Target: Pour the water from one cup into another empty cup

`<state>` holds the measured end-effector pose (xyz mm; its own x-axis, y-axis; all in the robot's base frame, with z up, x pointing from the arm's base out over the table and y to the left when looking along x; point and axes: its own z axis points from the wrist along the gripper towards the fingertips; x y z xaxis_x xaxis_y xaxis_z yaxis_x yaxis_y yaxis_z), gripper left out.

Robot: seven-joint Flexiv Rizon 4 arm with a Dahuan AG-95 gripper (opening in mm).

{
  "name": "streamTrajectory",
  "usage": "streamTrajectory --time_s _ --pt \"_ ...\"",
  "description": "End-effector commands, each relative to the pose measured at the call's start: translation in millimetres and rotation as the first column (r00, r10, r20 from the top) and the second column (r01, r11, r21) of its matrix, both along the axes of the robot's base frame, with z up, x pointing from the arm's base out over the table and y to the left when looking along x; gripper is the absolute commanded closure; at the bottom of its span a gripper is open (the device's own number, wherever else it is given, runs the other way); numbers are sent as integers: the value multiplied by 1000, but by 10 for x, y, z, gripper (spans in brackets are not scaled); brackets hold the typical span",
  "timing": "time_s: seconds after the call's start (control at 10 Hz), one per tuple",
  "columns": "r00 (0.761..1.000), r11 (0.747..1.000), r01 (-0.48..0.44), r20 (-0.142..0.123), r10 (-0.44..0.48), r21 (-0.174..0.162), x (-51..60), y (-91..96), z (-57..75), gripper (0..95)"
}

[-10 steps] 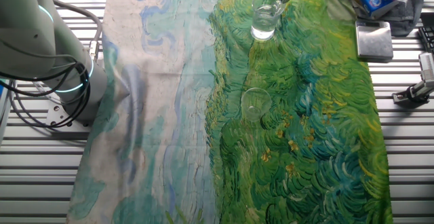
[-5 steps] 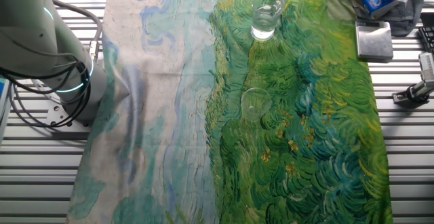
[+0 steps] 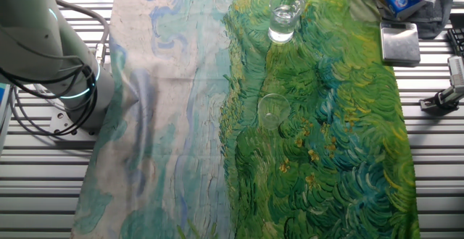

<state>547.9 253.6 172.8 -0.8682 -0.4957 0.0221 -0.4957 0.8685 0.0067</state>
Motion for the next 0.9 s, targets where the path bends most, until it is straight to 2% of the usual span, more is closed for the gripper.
streamTrajectory --time_s 0.1,0.7,0.9 --pt "1000 1000 -3 7 3 2 4 -4 -33 760" --pt "1000 1000 -7 10 7 3 31 22 -212 760" --pt "1000 1000 -5 20 5 4 38 43 -292 760"
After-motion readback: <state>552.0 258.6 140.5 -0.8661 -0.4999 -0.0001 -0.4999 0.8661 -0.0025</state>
